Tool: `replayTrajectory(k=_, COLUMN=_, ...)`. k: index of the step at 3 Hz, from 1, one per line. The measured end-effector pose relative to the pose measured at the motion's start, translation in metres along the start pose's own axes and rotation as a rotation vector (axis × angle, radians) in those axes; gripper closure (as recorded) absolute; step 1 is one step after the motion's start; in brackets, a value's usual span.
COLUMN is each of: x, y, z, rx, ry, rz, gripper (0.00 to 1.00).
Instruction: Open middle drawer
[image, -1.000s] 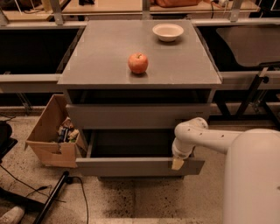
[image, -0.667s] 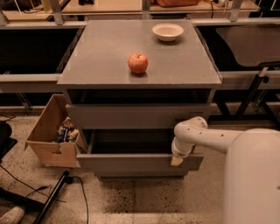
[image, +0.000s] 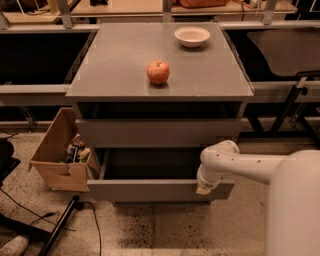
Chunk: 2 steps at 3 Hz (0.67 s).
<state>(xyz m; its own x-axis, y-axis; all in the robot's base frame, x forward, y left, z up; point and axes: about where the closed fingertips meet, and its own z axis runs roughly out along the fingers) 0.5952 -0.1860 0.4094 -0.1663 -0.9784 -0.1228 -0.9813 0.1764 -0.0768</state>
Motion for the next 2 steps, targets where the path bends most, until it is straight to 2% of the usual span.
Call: replayTrajectory(k=2, x=0.011, y=0.021, z=-0.014, rx=-0.028, ry=0.005, rz=0.039, gripper=1.0)
